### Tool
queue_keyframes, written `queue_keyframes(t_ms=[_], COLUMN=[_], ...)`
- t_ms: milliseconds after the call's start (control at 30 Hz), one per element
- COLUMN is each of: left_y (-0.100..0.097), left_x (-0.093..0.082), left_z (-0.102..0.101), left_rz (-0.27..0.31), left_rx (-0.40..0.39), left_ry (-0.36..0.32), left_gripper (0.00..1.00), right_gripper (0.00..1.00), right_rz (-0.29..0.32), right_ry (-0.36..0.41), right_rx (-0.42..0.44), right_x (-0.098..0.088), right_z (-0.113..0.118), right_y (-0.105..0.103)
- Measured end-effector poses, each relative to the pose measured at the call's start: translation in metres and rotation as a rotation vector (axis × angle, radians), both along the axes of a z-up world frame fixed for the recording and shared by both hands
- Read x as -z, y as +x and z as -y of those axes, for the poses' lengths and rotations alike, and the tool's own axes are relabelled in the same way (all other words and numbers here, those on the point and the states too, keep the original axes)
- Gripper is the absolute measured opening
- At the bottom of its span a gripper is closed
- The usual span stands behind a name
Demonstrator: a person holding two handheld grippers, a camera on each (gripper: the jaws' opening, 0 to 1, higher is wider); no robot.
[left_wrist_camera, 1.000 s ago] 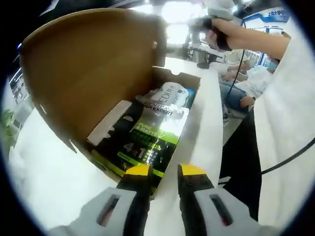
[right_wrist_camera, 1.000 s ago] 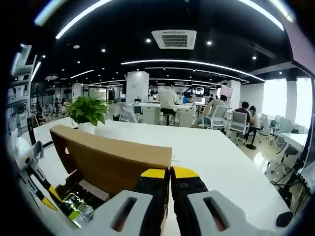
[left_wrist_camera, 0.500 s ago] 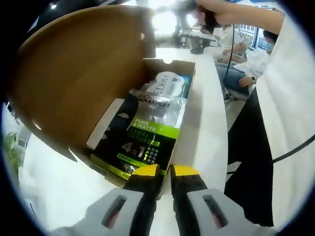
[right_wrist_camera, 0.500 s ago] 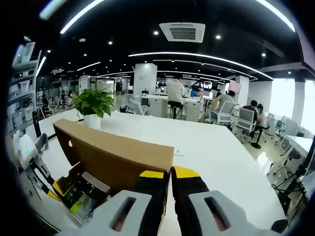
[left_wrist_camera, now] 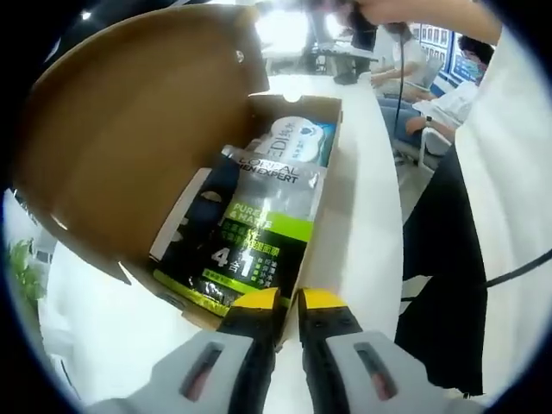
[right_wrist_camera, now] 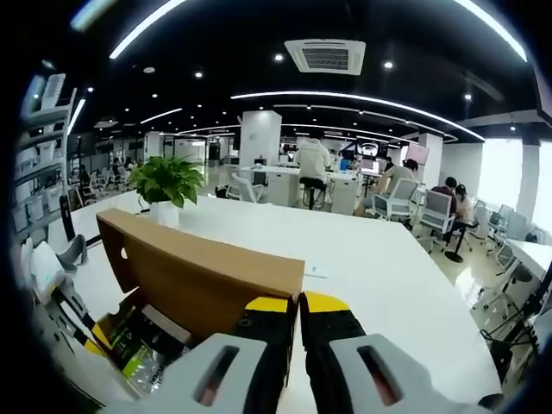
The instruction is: Operate the shoe box by opening the lid, removing the specified soft item, and placing it in the target area until the item is outside and the box remains undamaged.
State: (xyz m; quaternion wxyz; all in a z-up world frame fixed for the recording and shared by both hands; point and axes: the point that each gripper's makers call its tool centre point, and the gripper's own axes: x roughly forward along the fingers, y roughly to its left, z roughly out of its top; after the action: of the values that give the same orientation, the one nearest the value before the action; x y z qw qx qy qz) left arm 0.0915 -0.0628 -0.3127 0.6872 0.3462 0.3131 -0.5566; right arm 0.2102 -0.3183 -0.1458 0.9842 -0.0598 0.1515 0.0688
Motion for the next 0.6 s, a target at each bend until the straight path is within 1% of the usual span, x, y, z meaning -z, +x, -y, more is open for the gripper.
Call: queue_keyframes(t_ms=[33,133,233,400,467,500,567,600], left_y=[-0.001,-0.003,-0.001,-0.002,-0.001,-0.001,-0.001,-0.001], left_x=[0.0,0.0,0.0,0.0,0.001,0.001,0.0,0.001], left_z=[0.0,-0.001,-0.001,-0.001,0.0,0.0,0.0,0.0], left_rz=[0.007,-0.029,-0.045,-0.03,-0.04,-0.059,-0.07,-0.07], left_rx=[0.01,-0.022,-0.049,-0.037,-0.042,-0.055,-0.049,-0.039], left_ry=[-0.004,-0.019,-0.022,-0.028,-0.024,-0.019,-0.007,-0.002], left_gripper=[0.06,0.06,0.07,0.07,0.07,0.07,0.07,0.06], right_gripper=[0.01,0.01,0.01,0.01,0.01,0.01,0.01,0.01], right_rz=[0.0,0.001,-0.005,-0.027,-0.042,-0.054,-0.081,-0.085], right_ry=[0.0,0.024,0.022,0.051,0.041,0.04,0.055,0.052], right_rx=[0.006,0.017,0.018,0.014,0.007,0.006,0.015,0.014], right_x=[0.0,0.0,-0.001,0.0,0.001,0.002,0.002,0.002], right_z=[0.0,0.001,0.001,0.002,0.002,0.002,0.002,0.002], right_y=[0.0,0.005,0.01,0.019,0.023,0.026,0.029,0.03])
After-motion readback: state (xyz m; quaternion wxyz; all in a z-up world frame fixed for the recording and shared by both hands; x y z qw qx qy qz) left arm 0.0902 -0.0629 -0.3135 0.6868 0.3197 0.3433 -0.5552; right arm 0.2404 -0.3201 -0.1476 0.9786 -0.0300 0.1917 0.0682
